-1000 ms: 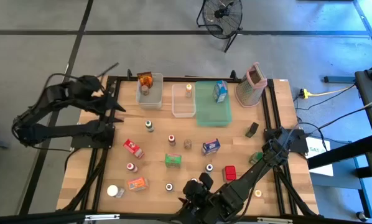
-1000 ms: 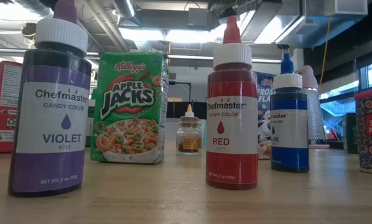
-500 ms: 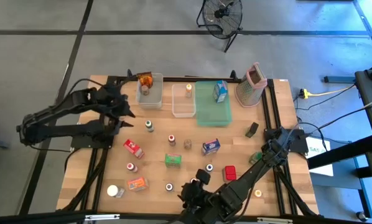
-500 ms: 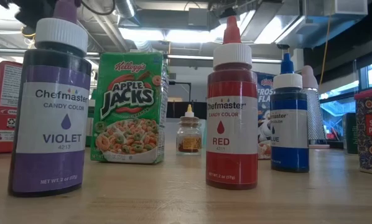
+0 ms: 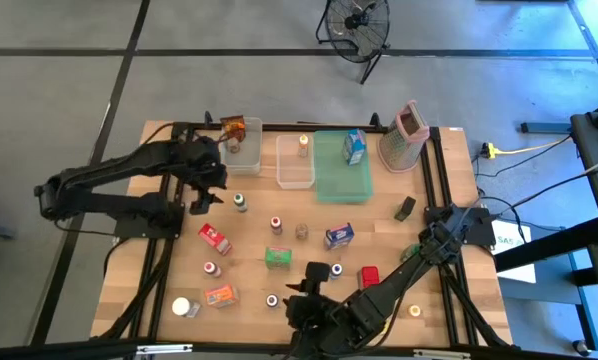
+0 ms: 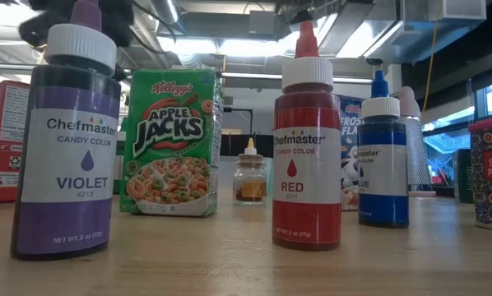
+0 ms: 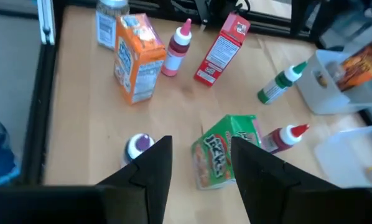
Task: Pick & Place Kitchen Items
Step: Put the green food coloring bottle into the transparent bin
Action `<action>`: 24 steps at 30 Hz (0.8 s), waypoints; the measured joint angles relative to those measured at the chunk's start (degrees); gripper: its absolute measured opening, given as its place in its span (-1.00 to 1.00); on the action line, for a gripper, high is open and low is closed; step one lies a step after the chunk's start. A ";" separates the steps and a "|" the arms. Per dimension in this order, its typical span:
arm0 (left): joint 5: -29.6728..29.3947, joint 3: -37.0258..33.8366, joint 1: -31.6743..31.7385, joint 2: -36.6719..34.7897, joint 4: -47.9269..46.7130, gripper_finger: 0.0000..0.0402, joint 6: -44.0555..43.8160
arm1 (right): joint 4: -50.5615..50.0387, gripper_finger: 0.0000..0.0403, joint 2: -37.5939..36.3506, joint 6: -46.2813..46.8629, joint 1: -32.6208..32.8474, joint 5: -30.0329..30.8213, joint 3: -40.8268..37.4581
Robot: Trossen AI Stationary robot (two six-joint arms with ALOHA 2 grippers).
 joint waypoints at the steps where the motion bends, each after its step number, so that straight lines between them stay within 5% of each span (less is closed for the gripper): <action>1: -0.01 0.00 0.00 0.90 0.88 0.03 -0.03 | -0.32 -0.18 0.00 -1.01 -0.01 -0.01 0.00; 24: -2.51 0.00 -0.23 10.97 5.64 0.03 -2.31 | -14.84 -0.18 -0.50 -0.07 0.53 0.54 -0.04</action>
